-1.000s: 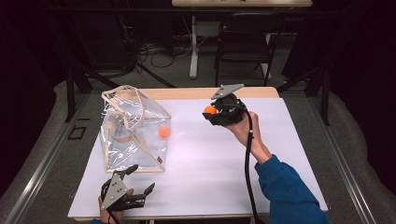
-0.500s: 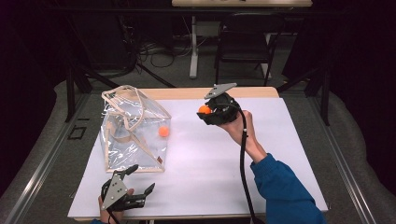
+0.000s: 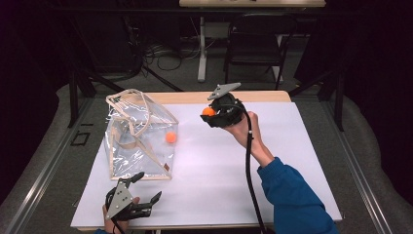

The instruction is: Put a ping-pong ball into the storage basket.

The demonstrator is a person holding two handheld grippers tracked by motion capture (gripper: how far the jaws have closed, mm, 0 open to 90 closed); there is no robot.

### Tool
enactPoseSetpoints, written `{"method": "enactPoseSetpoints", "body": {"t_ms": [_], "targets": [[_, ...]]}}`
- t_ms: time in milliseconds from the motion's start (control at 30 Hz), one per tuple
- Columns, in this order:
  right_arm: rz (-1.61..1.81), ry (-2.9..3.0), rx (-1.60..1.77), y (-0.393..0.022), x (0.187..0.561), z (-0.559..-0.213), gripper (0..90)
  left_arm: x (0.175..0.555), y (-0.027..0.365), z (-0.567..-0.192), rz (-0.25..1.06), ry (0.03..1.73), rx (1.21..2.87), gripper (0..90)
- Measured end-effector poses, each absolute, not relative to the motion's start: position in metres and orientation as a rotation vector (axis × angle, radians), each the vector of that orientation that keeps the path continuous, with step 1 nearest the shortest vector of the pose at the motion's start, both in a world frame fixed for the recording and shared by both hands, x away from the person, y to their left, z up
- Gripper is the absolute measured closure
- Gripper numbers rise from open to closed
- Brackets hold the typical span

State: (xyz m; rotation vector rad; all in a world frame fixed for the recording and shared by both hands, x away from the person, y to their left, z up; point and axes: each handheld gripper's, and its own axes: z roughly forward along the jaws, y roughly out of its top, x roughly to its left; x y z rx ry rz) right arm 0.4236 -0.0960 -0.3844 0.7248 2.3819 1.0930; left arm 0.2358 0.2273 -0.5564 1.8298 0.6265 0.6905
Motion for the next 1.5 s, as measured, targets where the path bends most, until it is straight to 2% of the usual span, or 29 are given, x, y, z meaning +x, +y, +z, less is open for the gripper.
{"method": "enactPoseSetpoints", "body": {"t_ms": [1500], "targets": [[1.140,2.391,0.655,-0.065,0.432,-0.370,50.9,0.234,0.229,-0.555,0.703,0.623,1.814,15.8]]}}
